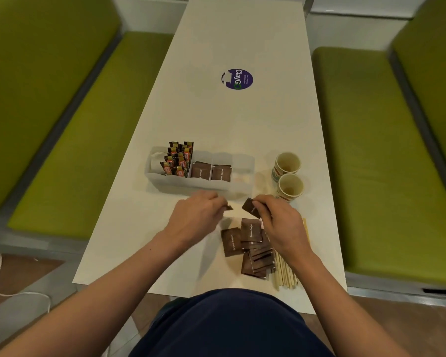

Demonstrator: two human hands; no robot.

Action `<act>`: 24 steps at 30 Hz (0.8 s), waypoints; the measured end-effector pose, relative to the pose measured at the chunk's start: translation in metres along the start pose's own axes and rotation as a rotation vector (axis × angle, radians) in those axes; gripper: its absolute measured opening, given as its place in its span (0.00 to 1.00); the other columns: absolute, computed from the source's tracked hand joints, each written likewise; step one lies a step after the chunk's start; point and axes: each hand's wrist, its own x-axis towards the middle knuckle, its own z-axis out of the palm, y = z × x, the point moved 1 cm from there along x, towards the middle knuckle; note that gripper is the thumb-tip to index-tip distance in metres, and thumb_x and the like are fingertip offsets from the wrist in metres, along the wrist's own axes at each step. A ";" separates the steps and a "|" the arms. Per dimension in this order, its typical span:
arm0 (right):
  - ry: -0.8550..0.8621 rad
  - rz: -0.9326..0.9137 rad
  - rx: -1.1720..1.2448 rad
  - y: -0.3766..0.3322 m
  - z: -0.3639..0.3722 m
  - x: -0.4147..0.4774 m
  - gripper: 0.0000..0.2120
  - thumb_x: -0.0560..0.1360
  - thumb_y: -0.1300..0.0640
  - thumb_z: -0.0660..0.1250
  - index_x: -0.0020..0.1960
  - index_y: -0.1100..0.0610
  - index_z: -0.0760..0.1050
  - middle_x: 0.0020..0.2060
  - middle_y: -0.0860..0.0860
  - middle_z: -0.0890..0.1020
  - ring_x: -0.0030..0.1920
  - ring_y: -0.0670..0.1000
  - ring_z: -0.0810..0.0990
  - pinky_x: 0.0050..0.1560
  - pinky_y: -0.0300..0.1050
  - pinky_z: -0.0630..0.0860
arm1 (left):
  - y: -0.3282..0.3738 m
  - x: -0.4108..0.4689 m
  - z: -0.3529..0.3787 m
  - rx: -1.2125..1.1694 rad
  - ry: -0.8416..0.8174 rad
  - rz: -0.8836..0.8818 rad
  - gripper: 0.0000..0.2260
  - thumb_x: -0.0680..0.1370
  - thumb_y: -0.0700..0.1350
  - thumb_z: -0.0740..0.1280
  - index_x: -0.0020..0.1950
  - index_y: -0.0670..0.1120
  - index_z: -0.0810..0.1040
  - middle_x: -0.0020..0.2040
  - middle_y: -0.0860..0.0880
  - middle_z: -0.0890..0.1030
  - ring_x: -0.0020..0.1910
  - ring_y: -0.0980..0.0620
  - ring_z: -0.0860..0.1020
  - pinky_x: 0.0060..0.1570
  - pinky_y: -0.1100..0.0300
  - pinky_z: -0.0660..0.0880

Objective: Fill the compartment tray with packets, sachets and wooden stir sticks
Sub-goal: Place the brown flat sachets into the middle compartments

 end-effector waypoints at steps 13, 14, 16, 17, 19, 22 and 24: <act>0.232 -0.051 0.155 -0.027 0.003 0.029 0.05 0.80 0.58 0.70 0.55 0.55 0.82 0.47 0.47 0.83 0.46 0.44 0.80 0.47 0.42 0.79 | -0.078 0.083 -0.058 0.062 -0.032 -0.089 0.10 0.83 0.48 0.63 0.57 0.51 0.83 0.52 0.51 0.81 0.56 0.48 0.75 0.40 0.55 0.70; 0.241 -0.050 0.158 -0.028 0.002 0.032 0.04 0.80 0.58 0.70 0.54 0.55 0.82 0.47 0.47 0.83 0.45 0.44 0.79 0.47 0.41 0.79 | -0.081 0.088 -0.054 0.066 -0.068 -0.083 0.09 0.83 0.48 0.63 0.57 0.51 0.83 0.52 0.51 0.81 0.56 0.48 0.75 0.40 0.55 0.70; 0.253 -0.039 0.169 -0.032 0.002 0.037 0.04 0.80 0.59 0.70 0.54 0.56 0.82 0.46 0.48 0.82 0.45 0.44 0.79 0.46 0.38 0.78 | -0.086 0.095 -0.047 0.068 -0.121 -0.077 0.09 0.82 0.48 0.64 0.56 0.52 0.83 0.52 0.50 0.81 0.57 0.47 0.75 0.41 0.55 0.69; 0.259 -0.029 0.181 -0.035 0.002 0.040 0.05 0.80 0.58 0.70 0.54 0.56 0.82 0.46 0.48 0.82 0.45 0.43 0.79 0.46 0.38 0.79 | -0.086 0.097 -0.043 0.075 -0.140 -0.066 0.08 0.81 0.48 0.65 0.55 0.52 0.83 0.51 0.49 0.81 0.57 0.47 0.76 0.41 0.55 0.68; 0.260 0.000 0.205 -0.041 0.001 0.046 0.05 0.80 0.57 0.70 0.54 0.56 0.83 0.45 0.47 0.82 0.46 0.43 0.80 0.46 0.38 0.79 | -0.087 0.101 -0.036 0.104 -0.165 -0.042 0.07 0.80 0.48 0.66 0.53 0.51 0.83 0.50 0.47 0.81 0.56 0.46 0.77 0.40 0.55 0.69; 0.223 0.059 0.180 -0.049 0.000 0.063 0.06 0.81 0.56 0.69 0.55 0.56 0.83 0.47 0.48 0.82 0.46 0.47 0.80 0.47 0.41 0.77 | -0.086 0.103 -0.027 0.163 -0.157 -0.008 0.07 0.79 0.48 0.67 0.52 0.48 0.83 0.49 0.47 0.80 0.54 0.44 0.77 0.38 0.54 0.72; 0.172 0.084 0.159 -0.052 0.001 0.078 0.08 0.82 0.54 0.67 0.55 0.56 0.83 0.48 0.47 0.81 0.45 0.47 0.79 0.47 0.40 0.73 | -0.087 0.102 -0.023 0.213 -0.106 0.029 0.07 0.78 0.48 0.68 0.51 0.47 0.83 0.48 0.48 0.80 0.54 0.45 0.75 0.37 0.53 0.73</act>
